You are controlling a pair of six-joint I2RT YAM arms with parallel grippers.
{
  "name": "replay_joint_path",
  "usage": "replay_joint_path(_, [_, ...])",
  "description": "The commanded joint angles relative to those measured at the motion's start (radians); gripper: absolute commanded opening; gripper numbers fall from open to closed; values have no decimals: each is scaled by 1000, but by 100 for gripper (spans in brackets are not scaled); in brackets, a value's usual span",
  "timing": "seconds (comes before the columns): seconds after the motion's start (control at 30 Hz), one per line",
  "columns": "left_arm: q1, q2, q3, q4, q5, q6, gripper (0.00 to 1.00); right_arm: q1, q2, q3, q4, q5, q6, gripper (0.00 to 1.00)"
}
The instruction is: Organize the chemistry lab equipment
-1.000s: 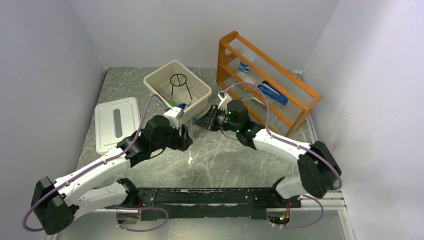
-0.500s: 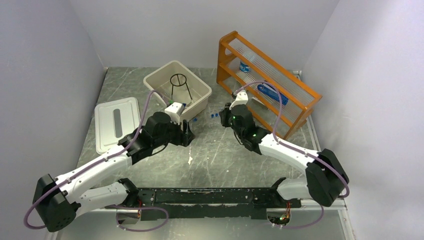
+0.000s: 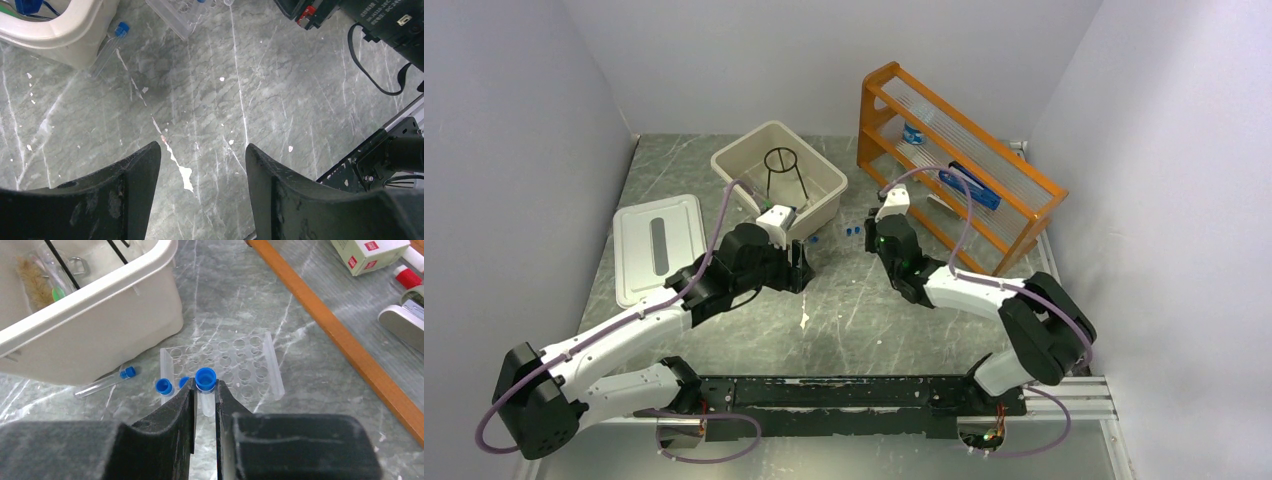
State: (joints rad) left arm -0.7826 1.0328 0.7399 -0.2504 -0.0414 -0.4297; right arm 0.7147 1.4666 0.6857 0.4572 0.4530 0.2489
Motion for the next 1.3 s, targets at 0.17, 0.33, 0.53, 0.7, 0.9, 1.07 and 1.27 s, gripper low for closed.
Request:
replay_joint_path(0.17, [-6,2,23,40,-21,2,66,-4,85,-3,139,5,-7,12])
replay_joint_path(0.33, [-6,-4,21,35,-24,-1,66,-10,109,-11,181,10,-21,12])
replay_joint_path(0.53, [-6,-8,23,27,-28,-7,66,-14,138,-11,197,24,-25,12])
replay_joint_path(0.7, [-6,-10,19,26,-31,-11,66,-15,152,-20,207,26,-31,12])
replay_joint_path(0.9, [-6,-4,22,30,-29,-12,66,-16,171,-30,233,19,-55,15])
replay_joint_path(1.07, [-6,-4,23,30,-30,-14,66,-15,188,-40,258,7,-62,17])
replay_joint_path(1.27, [-6,-6,23,28,-32,-17,66,-15,193,-41,262,5,-64,21])
